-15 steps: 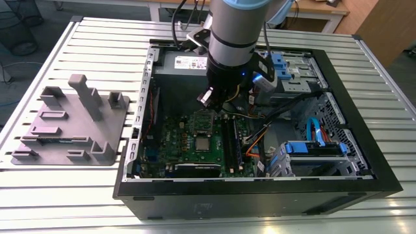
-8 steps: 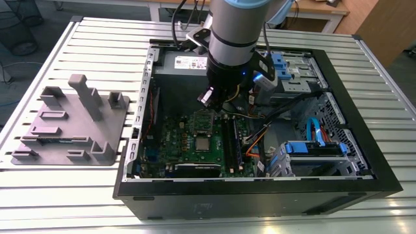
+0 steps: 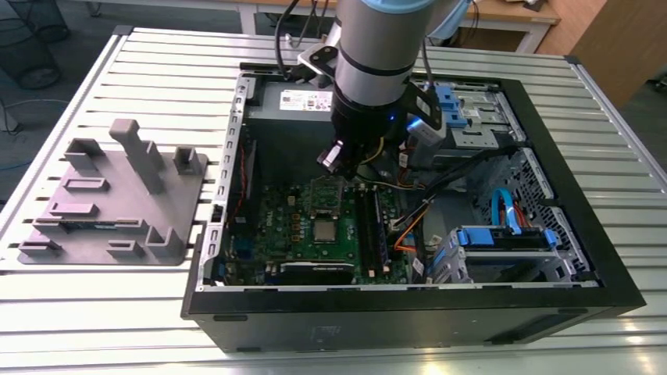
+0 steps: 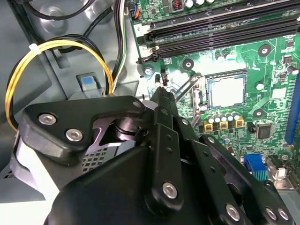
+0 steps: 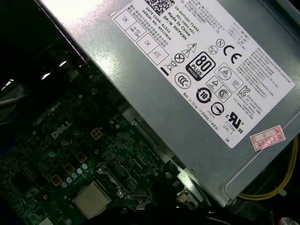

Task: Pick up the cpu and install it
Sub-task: 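Close the cpu cover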

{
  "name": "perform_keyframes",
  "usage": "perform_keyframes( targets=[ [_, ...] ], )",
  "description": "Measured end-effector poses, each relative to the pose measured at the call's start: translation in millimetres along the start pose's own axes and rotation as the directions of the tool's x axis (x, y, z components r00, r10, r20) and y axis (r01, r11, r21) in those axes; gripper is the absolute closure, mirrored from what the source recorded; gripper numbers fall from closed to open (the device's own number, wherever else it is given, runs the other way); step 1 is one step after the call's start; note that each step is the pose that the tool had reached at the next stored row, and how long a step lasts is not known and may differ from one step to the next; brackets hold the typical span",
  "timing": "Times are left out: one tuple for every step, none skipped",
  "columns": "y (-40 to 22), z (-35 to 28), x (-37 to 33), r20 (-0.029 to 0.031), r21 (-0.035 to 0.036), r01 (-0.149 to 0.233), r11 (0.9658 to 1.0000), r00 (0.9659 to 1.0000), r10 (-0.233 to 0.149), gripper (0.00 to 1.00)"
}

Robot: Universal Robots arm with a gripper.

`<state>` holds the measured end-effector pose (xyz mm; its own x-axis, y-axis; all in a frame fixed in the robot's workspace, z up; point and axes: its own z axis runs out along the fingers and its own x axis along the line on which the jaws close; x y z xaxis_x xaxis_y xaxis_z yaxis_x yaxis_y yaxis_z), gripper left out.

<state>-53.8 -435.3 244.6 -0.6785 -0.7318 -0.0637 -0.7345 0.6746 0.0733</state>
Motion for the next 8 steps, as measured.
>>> perform_keyframes(
  targets=[
    [-0.1,-0.3,0.2,-0.0002,0.0000,0.001,1.0000,1.0000,-0.001,0.89],
    [-0.1,-0.5,0.2,0.0000,-0.0001,0.002,1.0000,1.0000,-0.002,0.89],
    [-0.1,-0.8,0.1,0.0000,-0.0002,0.003,1.0000,1.0000,-0.003,0.89],
    [-0.1,-1.2,0.1,-0.0002,-0.0003,0.004,1.0000,1.0000,-0.004,0.89],
    [-0.1,-1.6,0.1,-0.0002,-0.0003,0.004,1.0000,1.0000,-0.004,0.89],
    [-0.1,-1.9,0.1,-0.0001,-0.0003,0.005,1.0000,1.0000,-0.005,0.89],
    [-0.1,-2.1,0.1,0.0000,-0.0004,0.006,1.0000,1.0000,-0.006,0.89],
    [-0.2,-2.3,0.2,-0.0002,-0.0005,0.006,1.0000,1.0000,-0.006,0.89]
  ],
)
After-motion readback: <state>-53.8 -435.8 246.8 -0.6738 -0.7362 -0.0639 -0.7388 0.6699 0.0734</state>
